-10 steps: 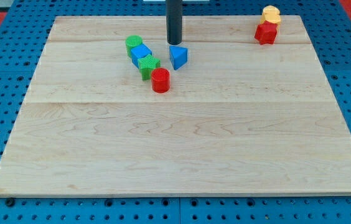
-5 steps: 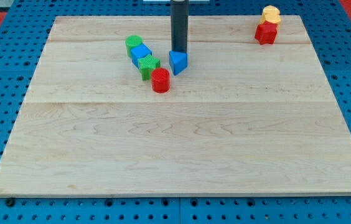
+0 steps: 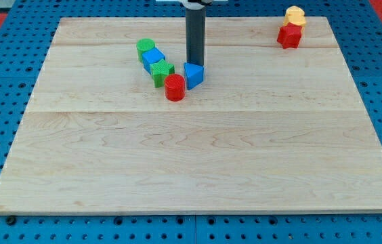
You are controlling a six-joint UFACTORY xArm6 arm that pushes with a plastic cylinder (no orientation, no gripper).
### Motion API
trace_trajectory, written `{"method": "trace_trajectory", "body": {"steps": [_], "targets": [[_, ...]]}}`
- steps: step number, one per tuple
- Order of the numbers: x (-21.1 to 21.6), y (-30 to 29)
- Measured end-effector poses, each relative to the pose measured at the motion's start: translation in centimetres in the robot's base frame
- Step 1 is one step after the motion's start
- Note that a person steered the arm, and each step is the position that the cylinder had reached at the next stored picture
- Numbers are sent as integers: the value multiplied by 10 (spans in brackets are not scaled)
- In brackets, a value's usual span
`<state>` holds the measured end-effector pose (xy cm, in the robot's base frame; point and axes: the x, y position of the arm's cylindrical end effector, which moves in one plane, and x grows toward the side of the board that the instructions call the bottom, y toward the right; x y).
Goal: Slide the blue triangle to red circle
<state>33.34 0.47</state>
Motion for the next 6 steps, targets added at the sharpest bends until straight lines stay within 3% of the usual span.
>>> {"method": "trace_trajectory", "body": {"steps": [6], "targets": [[15, 0]]}}
